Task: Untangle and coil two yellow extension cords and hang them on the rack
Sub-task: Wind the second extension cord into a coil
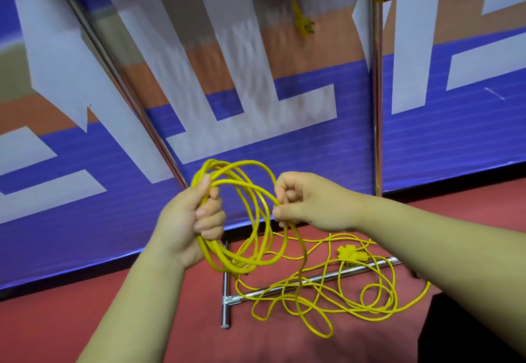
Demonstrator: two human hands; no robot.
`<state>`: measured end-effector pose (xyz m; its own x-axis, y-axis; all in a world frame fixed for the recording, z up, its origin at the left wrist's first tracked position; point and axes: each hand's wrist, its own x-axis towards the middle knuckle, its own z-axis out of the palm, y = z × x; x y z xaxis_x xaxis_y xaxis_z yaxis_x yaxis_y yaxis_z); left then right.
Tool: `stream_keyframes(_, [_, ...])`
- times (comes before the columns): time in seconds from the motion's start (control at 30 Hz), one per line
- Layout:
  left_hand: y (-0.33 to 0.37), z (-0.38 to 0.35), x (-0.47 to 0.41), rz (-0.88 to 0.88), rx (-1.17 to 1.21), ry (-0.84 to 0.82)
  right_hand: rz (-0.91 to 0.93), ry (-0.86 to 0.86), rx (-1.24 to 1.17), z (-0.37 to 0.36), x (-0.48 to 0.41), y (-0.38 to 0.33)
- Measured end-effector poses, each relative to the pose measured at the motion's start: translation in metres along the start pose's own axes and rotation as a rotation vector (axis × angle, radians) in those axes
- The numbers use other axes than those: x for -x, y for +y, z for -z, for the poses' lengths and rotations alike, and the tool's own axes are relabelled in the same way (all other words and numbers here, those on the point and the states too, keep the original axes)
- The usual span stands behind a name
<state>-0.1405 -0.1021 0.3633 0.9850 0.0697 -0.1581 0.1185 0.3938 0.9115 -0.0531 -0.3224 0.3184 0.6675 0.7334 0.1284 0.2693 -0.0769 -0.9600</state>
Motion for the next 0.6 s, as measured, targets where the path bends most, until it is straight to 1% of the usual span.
stream_keyframes(0.07, [0.011,0.013,0.001,-0.012,0.110,-0.039,-0.042,-0.075,-0.038,0.000,0.003,0.005])
stream_keyframes(0.1, [0.014,0.018,0.002,-0.018,0.128,-0.051,-0.065,-0.097,-0.050,-0.001,0.003,0.006])
stream_keyframes(0.13, [0.015,0.022,0.003,-0.024,0.104,-0.042,-0.084,-0.099,-0.068,0.000,0.004,0.006])
stream_keyframes(0.2, [0.012,0.024,0.003,-0.019,-0.054,0.040,-0.102,-0.050,-0.097,0.002,0.003,0.005])
stream_keyframes(0.27, [0.002,0.021,0.002,0.028,-0.203,0.118,-0.090,0.014,-0.076,0.005,0.003,0.000])
stream_keyframes(0.3, [-0.003,0.021,0.001,0.062,-0.236,0.145,-0.082,0.027,-0.051,0.007,0.003,-0.002])
stream_keyframes(0.43, [-0.008,0.027,-0.002,0.166,-0.257,0.164,-0.035,0.009,-0.006,0.012,0.001,-0.011])
stream_keyframes(0.53, [-0.006,0.033,-0.003,0.188,-0.218,0.140,-0.001,0.012,-0.020,0.017,-0.002,-0.017])
stream_keyframes(0.6, [-0.007,0.035,-0.003,0.202,-0.215,0.106,-0.002,-0.023,-0.032,0.022,-0.003,-0.020])
